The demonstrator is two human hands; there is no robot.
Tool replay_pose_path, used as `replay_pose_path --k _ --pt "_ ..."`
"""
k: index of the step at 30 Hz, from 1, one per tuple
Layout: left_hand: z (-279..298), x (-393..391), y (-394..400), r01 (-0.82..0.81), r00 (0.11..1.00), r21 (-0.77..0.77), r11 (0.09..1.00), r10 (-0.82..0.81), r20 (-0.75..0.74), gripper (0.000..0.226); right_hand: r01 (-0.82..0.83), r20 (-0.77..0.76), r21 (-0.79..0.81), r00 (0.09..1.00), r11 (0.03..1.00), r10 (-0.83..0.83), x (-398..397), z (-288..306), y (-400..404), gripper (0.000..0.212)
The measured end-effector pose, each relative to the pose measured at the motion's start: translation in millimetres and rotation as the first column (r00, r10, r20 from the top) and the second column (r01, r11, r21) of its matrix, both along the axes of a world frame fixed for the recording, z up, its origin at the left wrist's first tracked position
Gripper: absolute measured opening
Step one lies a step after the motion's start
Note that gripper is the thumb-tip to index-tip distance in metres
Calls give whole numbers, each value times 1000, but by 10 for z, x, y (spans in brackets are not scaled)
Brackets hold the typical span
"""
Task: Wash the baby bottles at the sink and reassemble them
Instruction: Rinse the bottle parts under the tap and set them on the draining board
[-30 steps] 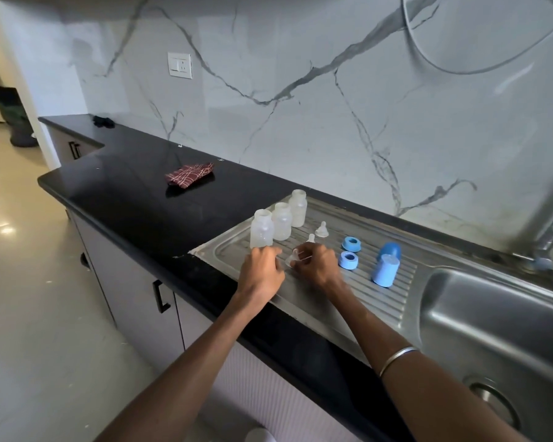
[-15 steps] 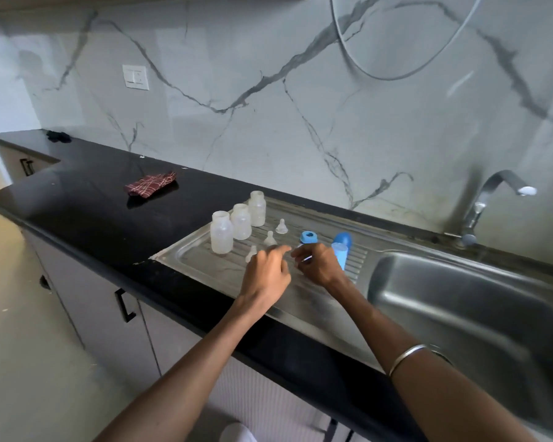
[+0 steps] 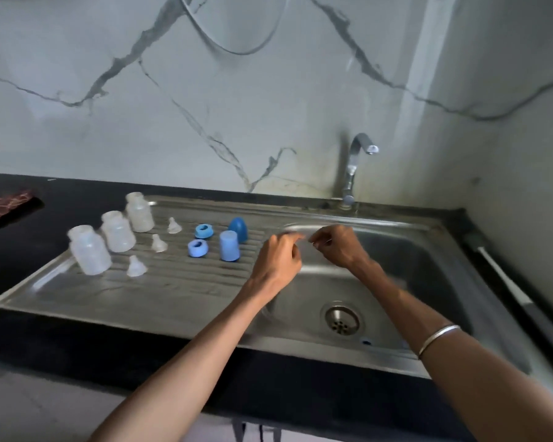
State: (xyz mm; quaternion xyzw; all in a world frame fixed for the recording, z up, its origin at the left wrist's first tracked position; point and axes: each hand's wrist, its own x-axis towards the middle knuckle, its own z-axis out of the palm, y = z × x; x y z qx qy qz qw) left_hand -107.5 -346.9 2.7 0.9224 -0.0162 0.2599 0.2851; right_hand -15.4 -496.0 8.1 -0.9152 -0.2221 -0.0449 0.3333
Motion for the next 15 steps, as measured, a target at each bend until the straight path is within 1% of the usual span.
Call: replay_pose_path --k 5,8,11,12,15 --pt "-105 434 -304 94 994 32 995 -92 -62 41 32 -49 -75 998 997 -36 250 -134 -564 25" --pt "-199 627 -392 181 979 75 981 -172 -110 39 10 -104 -142 994 990 -25 325 -259 -738 20" --pt "-389 800 -401 257 944 119 959 -223 -242 35 -81 -217 -228 976 970 30 366 -450 -821 19" --pt "-438 838 -410 273 926 130 953 -223 -303 34 -117 -260 -266 965 957 46 378 -508 -833 20" --pt "-512 940 -434 327 874 134 936 -245 -420 31 -234 -369 -376 925 896 87 373 -625 -845 18"
